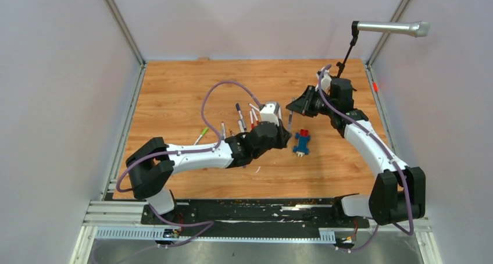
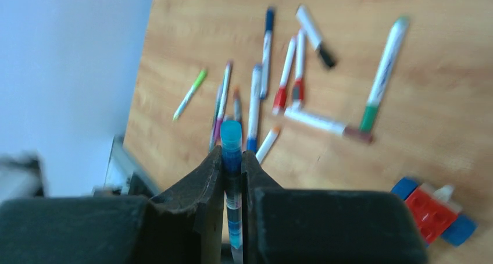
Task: Open the pen caps
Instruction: Open the pen cap from the pen, then place the pen at the center of the board.
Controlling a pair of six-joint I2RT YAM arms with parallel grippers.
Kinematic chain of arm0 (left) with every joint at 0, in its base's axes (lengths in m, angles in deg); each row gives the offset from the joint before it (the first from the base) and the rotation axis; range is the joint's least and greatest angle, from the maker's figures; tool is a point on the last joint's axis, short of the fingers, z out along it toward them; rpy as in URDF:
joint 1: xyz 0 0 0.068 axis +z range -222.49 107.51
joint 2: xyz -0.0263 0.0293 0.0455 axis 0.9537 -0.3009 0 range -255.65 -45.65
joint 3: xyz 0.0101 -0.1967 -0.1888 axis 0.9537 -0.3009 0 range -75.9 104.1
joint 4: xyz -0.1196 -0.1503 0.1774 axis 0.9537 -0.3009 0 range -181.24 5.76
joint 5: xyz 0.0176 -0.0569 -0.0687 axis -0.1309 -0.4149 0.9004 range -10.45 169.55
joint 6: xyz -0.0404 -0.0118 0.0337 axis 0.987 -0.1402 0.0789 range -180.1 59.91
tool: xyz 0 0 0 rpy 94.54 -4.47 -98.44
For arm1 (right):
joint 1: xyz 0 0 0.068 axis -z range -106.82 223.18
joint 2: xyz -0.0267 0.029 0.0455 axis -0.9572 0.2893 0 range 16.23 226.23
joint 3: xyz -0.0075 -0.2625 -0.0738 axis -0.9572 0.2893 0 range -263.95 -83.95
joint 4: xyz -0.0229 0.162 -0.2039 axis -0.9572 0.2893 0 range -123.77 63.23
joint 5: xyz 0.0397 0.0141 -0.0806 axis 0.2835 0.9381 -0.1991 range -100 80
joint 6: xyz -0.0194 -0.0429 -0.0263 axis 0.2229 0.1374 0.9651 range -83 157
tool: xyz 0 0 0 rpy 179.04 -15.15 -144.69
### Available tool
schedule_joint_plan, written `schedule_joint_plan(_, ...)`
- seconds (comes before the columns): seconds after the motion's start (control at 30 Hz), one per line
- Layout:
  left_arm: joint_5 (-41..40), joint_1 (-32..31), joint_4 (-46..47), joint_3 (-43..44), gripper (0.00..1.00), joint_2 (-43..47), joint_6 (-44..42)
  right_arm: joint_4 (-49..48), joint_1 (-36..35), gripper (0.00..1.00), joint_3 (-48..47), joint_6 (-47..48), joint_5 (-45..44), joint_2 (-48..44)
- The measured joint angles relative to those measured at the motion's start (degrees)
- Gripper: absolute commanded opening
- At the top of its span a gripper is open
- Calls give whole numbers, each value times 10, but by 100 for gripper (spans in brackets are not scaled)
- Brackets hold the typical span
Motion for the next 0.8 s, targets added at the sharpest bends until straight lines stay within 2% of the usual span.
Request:
schedule_joint_plan(0.17, 92, -31, -59, -38, 0, -24, 3, -57, 9, 0, -69, -1, -68, 16)
schedule_joint_plan(0.33, 149, -50, -105, -81, 0, -52, 11, -126, 13, 0, -134, -3, -94, 17)
schedule_joint_plan(0.53, 144, -44, -105, -116, 0, -13, 10, -146, 13, 0, -124, 1, -99, 33)
schedule_joint_plan(0.8, 90, -19, -117, -144, 0, 147, -51, -169, 13, 0, -58, 56, -98, 59)
